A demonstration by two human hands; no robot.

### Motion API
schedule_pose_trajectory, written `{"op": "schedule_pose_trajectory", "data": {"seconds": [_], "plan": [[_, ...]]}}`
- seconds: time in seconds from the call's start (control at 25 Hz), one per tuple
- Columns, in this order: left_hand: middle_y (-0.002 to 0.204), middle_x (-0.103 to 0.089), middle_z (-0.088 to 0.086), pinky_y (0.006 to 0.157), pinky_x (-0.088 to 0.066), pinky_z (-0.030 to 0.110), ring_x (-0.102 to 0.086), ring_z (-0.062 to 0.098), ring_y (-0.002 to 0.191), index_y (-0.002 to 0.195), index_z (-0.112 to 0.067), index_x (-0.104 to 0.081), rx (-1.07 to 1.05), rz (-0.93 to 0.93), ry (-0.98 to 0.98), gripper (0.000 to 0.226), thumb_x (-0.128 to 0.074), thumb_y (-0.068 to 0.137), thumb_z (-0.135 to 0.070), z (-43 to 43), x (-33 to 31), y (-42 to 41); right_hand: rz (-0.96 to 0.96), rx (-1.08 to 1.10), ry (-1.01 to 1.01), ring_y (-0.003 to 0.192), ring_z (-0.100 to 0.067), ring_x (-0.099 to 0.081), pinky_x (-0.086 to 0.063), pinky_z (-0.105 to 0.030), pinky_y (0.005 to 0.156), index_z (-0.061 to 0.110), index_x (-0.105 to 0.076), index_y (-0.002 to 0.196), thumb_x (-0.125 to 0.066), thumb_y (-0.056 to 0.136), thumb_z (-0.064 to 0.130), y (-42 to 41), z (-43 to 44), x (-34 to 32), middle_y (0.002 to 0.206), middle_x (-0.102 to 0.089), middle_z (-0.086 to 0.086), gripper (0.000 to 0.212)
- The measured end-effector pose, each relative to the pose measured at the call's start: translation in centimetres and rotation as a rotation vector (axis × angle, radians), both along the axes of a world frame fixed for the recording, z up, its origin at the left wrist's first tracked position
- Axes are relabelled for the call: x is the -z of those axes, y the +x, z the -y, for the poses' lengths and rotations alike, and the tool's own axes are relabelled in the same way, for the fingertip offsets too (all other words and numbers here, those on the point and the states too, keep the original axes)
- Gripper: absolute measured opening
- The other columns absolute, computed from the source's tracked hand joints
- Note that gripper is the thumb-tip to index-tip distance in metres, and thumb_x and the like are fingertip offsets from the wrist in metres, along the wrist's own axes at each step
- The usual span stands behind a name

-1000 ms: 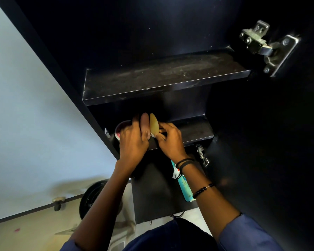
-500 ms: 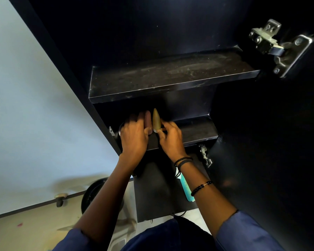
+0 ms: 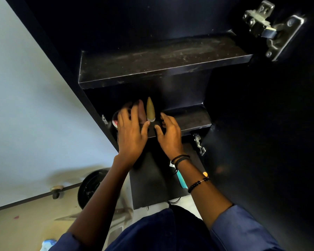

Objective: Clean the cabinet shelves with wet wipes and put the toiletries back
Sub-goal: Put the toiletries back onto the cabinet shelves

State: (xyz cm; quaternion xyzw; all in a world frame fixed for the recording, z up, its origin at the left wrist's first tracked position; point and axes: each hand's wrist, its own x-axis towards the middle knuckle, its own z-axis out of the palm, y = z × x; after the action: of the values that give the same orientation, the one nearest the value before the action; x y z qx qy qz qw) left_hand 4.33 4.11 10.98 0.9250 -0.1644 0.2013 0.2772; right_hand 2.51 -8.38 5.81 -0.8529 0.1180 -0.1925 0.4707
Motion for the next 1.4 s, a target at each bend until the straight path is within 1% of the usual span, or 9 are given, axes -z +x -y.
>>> {"op": "schedule_pose_trajectory", "data": {"seconds": [0.12,0.24,0.36,0.44,0.56,0.72,1.04,1.28,1.4], "plan": [[0.137,-0.037,0.016,0.106,-0.032,0.035,-0.034,0.025,0.128,0.137,-0.006,-0.039,0.034,0.034,-0.127,0.056,-0.062,0.089,-0.021,0.9,1.1,-2.0,0.058,0.043,-0.079,0.111,-0.019,-0.053,-0.046,-0.027,0.096,0.01,-0.055,0.127,-0.061,0.089,0.013,-2.4,0.4,0.7,0.12,-0.058,-0.004,0.038],[0.129,-0.044,0.016,0.103,-0.032,0.032,-0.041,0.024,0.121,0.13,-0.004,-0.044,0.059,0.012,-0.214,0.046,-0.06,0.088,-0.015,2.2,3.1,-4.8,0.046,0.12,-0.068,0.101,-0.015,-0.054,-0.045,-0.023,0.088,0.012,-0.057,0.114,-0.06,0.089,0.016,-5.0,1.5,2.0,0.106,-0.058,0.001,0.025],[0.117,-0.048,0.016,0.09,-0.038,0.034,-0.046,0.026,0.105,0.12,-0.003,-0.048,0.13,-0.2,-0.162,0.033,-0.051,0.091,-0.02,3.2,7.3,-7.5,-0.151,0.204,-0.03,0.102,-0.02,-0.054,-0.043,-0.025,0.087,0.01,-0.053,0.112,-0.058,0.089,0.017,-8.1,3.0,5.4,0.107,-0.056,-0.005,0.025],[0.115,-0.048,0.019,0.087,-0.042,0.039,-0.049,0.031,0.101,0.123,-0.001,-0.047,0.23,-0.419,-0.053,0.04,-0.045,0.089,-0.021,3.2,10.7,-8.8,-0.372,0.199,-0.039,0.109,-0.026,-0.055,-0.047,-0.032,0.092,0.007,-0.05,0.119,-0.06,0.088,0.014,-10.1,4.0,8.3,0.118,-0.054,-0.011,0.033],[0.13,-0.04,0.019,0.097,-0.04,0.04,-0.044,0.034,0.115,0.14,-0.002,-0.031,0.296,-0.761,0.09,0.054,-0.05,0.091,-0.015,2.9,14.4,-10.0,-0.744,0.027,-0.118,0.121,-0.032,-0.048,-0.045,-0.037,0.095,0.003,-0.04,0.133,-0.063,0.087,0.016,-12.2,4.7,11.5,0.132,-0.045,-0.016,0.053],[0.143,-0.032,0.018,0.105,-0.033,0.039,-0.036,0.034,0.128,0.147,-0.003,-0.018,0.269,-0.979,0.106,0.062,-0.049,0.096,-0.022,3.2,16.7,-10.4,-0.948,-0.117,-0.201,0.123,-0.033,-0.049,-0.044,-0.034,0.099,-0.001,-0.038,0.136,-0.062,0.089,0.022,-12.3,4.8,13.4,0.133,-0.043,-0.018,0.058],[0.147,-0.03,0.02,0.107,-0.033,0.04,-0.035,0.037,0.132,0.147,-0.003,-0.017,0.213,-1.08,0.114,0.065,-0.049,0.096,-0.03,4.0,19.3,-9.1,-1.09,-0.099,-0.31,0.11,-0.035,-0.058,-0.051,-0.036,0.086,-0.006,-0.032,0.131,-0.065,0.085,0.027,-9.7,5.3,16.4,0.133,-0.035,-0.022,0.066],[0.147,-0.031,0.02,0.107,-0.035,0.042,-0.036,0.037,0.132,0.147,-0.004,-0.02,0.2,-1.135,0.14,0.066,-0.049,0.096,-0.033,4.3,20.2,-8.5,-1.102,-0.127,-0.395,0.121,-0.032,-0.04,-0.045,-0.03,0.09,-0.007,-0.032,0.132,-0.06,0.087,0.034,-8.8,5.9,17.1,0.13,-0.04,-0.02,0.067],[0.147,-0.032,0.017,0.108,-0.033,0.04,-0.034,0.034,0.134,0.146,-0.005,-0.024,0.221,-1.143,0.172,0.065,-0.049,0.095,-0.036,4.1,20.6,-8.4,-1.119,-0.099,-0.385,0.117,-0.03,-0.047,-0.046,-0.03,0.089,-0.002,-0.039,0.129,-0.063,0.084,0.037,-8.8,6.2,16.9,0.13,-0.043,-0.02,0.064]]}}
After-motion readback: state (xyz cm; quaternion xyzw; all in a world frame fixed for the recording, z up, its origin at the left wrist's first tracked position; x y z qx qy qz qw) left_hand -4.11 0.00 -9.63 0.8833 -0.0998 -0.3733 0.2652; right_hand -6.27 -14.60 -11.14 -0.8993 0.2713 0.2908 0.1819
